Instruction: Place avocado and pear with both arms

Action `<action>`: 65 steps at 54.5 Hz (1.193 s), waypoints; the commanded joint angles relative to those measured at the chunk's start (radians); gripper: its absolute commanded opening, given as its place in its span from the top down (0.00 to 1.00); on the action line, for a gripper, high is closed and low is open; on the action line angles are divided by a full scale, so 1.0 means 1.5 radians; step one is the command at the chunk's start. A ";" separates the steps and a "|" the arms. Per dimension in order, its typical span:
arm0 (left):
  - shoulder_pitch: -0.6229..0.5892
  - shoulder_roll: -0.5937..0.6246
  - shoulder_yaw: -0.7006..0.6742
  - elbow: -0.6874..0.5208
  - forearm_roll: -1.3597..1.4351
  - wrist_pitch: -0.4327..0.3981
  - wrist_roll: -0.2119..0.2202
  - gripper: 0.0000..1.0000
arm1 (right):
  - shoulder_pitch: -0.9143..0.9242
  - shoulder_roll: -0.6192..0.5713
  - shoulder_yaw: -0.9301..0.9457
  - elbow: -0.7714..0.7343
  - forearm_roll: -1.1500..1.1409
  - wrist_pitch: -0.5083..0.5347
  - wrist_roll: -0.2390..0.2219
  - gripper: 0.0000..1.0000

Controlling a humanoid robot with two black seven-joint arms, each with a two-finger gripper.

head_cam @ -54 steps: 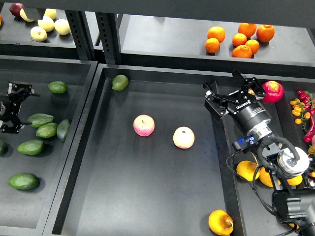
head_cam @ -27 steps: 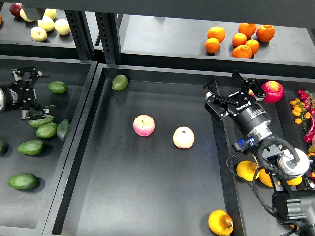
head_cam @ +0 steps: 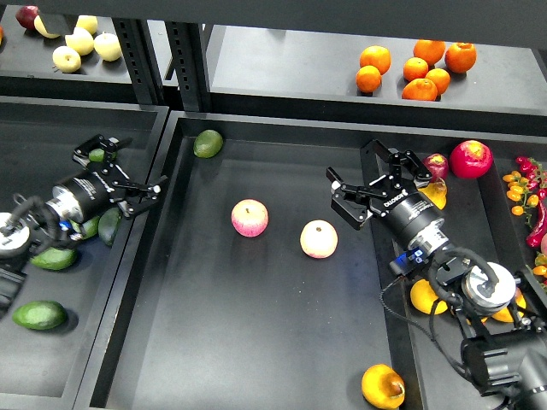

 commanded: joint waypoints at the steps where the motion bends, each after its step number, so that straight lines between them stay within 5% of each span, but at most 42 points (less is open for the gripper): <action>1: 0.023 -0.043 -0.043 -0.005 -0.017 0.000 0.000 0.01 | 0.016 -0.043 -0.031 0.001 0.000 0.000 -0.011 0.00; 17: 0.082 -0.118 -0.105 -0.044 -0.040 0.000 0.000 0.01 | 0.069 -0.129 -0.126 0.001 -0.004 0.000 -0.048 0.00; 41: 0.165 -0.148 -0.145 -0.161 -0.040 0.000 0.000 0.01 | 0.313 -0.307 -0.516 0.033 0.000 -0.001 -0.049 0.00; 65: 0.225 -0.148 -0.142 -0.232 -0.039 0.000 0.000 0.01 | 0.454 -0.289 -0.745 0.058 -0.001 0.006 -0.049 0.00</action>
